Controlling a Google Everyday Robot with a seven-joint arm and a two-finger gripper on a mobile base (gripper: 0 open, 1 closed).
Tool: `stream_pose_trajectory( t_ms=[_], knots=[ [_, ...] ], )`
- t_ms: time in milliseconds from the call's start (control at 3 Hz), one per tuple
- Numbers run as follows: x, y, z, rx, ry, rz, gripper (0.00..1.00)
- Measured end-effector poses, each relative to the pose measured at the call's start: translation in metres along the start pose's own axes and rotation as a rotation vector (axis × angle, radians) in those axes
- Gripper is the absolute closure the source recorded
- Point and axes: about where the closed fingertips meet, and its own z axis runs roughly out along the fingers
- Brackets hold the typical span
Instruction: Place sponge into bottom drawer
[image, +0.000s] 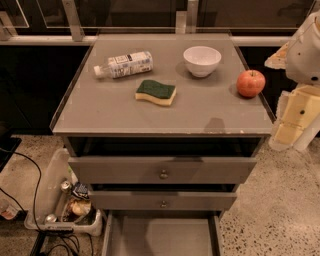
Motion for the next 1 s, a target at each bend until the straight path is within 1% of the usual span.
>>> stream_pose_trajectory(
  t_ms=[333, 667, 1000],
  knots=[
    [0.000, 0.000, 0.000, 0.000, 0.000, 0.000, 0.00],
    [-0.006, -0.003, 0.004, 0.011, -0.022, 0.001, 0.00],
    [-0.020, -0.013, 0.016, 0.020, -0.068, -0.022, 0.00]
  ],
)
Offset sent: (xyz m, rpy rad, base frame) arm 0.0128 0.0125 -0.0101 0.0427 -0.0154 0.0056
